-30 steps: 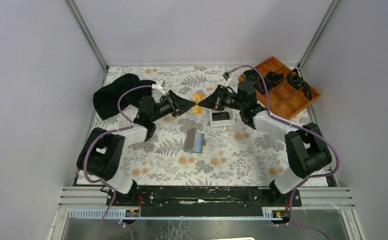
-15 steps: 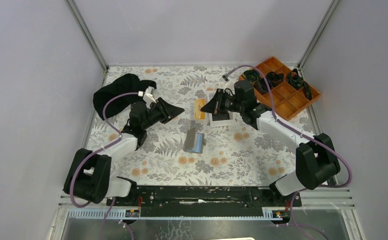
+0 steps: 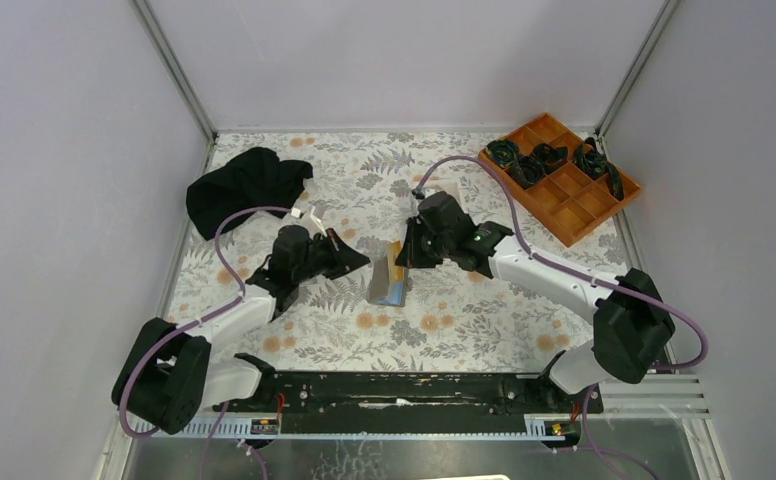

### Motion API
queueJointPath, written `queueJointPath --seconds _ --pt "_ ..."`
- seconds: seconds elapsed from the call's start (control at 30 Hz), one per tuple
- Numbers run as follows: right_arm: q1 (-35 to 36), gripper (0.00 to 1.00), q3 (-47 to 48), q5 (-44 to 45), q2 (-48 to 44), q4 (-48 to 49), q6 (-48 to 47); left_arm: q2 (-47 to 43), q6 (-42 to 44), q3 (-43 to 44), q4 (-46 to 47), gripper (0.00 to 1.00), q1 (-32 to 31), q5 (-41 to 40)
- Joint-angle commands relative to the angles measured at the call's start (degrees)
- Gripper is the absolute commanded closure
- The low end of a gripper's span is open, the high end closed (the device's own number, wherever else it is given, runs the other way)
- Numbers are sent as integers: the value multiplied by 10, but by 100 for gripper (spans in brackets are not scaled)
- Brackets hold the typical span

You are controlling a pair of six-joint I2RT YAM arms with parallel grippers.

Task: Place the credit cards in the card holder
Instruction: Open the card holder at the center of the board.

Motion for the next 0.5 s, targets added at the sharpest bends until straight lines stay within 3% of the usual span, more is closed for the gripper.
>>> queueJointPath --seconds 0.0,0.47 --pt "23 100 18 84 8 -36 24 -7 29 -17 -30 96 -16 -16" --pt "54 100 19 144 55 -70 64 36 41 -33 -39 100 -53 -29"
